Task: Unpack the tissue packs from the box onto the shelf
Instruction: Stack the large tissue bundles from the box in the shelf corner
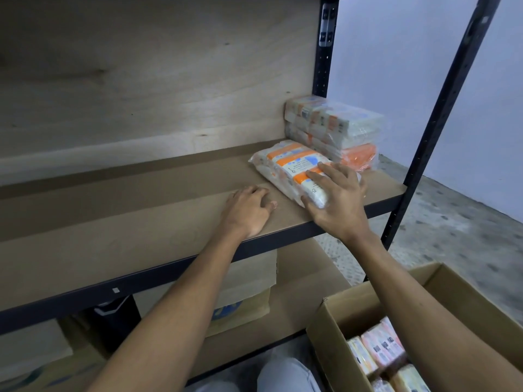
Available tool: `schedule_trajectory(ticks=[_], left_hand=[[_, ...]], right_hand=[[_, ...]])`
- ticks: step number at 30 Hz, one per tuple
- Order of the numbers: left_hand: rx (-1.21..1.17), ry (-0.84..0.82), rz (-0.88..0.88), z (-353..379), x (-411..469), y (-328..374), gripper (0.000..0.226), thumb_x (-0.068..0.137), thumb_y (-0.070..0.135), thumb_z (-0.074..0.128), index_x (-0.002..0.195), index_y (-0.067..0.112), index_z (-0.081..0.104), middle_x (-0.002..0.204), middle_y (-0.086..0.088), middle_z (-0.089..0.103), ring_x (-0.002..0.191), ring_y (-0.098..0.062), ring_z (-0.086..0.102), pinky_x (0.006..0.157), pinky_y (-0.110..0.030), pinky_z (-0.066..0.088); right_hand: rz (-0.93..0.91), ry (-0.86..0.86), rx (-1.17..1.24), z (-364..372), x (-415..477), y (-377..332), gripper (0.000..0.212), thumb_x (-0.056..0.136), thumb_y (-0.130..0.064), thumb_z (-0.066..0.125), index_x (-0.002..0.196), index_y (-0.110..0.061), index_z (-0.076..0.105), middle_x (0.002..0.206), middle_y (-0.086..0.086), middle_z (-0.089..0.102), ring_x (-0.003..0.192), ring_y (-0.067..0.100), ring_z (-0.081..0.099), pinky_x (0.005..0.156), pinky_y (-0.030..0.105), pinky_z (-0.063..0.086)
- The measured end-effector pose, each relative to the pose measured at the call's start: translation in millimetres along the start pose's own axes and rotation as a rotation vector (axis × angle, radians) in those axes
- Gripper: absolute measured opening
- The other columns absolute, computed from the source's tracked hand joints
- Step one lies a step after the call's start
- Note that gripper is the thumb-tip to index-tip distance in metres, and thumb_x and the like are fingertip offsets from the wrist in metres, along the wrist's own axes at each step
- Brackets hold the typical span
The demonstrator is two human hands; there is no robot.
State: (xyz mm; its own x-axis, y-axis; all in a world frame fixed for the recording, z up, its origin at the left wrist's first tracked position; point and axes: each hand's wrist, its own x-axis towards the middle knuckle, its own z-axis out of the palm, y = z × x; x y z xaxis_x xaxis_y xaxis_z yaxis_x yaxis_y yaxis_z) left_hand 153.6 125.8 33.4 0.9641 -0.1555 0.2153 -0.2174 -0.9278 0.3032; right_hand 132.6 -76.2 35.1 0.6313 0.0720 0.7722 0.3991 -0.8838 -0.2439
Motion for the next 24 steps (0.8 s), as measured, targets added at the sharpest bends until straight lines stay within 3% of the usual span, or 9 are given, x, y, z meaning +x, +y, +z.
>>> schedule_trajectory(ticks=[7,11,14,19,24], left_hand=[[0.004,0.011,0.015,-1,-1,0,0.049,0.096,0.049,0.041,0.136,0.022,0.049,0.144,-0.002,0.046,0.133,-0.024,0.039,0.112,-0.038,0.028],[-0.014,0.004,0.006,-1,-1,0,0.049,0.095,0.049,0.041,0.136,0.022,0.049,0.145,-0.002,0.045,0.134,-0.024,0.038,0.113,-0.038,0.027],[-0.014,-0.001,0.007,-3,-2,2,0.049,0.096,0.048,0.041,0.137,0.022,0.048,0.146,-0.003,0.043,0.135,-0.024,0.036,0.113,-0.037,0.025],[-0.022,-0.033,0.001,-7,-7,4,0.051,0.097,0.049,0.038,0.141,0.024,0.043,0.151,-0.002,0.037,0.138,-0.024,0.031,0.114,-0.037,0.021],[-0.002,-0.069,-0.033,-7,8,10,0.05,0.097,0.049,0.037,0.142,0.027,0.041,0.153,-0.001,0.035,0.141,-0.022,0.028,0.119,-0.043,0.008]], right_hand=[[-0.012,0.061,0.068,-6,8,-3,0.038,0.074,-0.04,0.071,0.109,-0.026,0.068,0.122,-0.002,0.063,0.118,0.026,0.05,0.094,0.058,0.036],[0.013,0.109,0.051,-17,19,-2,0.036,0.074,-0.042,0.073,0.107,-0.029,0.069,0.12,-0.005,0.064,0.118,0.023,0.052,0.096,0.052,0.032],[0.024,0.143,0.072,-29,34,0,0.037,0.074,-0.044,0.073,0.107,-0.03,0.069,0.12,-0.006,0.064,0.118,0.02,0.051,0.097,0.059,0.033],[0.019,0.222,0.095,-55,61,3,0.037,0.072,-0.044,0.073,0.106,-0.03,0.07,0.119,-0.006,0.064,0.116,0.021,0.053,0.094,0.05,0.034],[0.011,0.291,0.101,-75,94,15,0.037,0.073,-0.047,0.073,0.105,-0.029,0.071,0.116,-0.006,0.066,0.115,0.02,0.054,0.095,0.051,0.036]])
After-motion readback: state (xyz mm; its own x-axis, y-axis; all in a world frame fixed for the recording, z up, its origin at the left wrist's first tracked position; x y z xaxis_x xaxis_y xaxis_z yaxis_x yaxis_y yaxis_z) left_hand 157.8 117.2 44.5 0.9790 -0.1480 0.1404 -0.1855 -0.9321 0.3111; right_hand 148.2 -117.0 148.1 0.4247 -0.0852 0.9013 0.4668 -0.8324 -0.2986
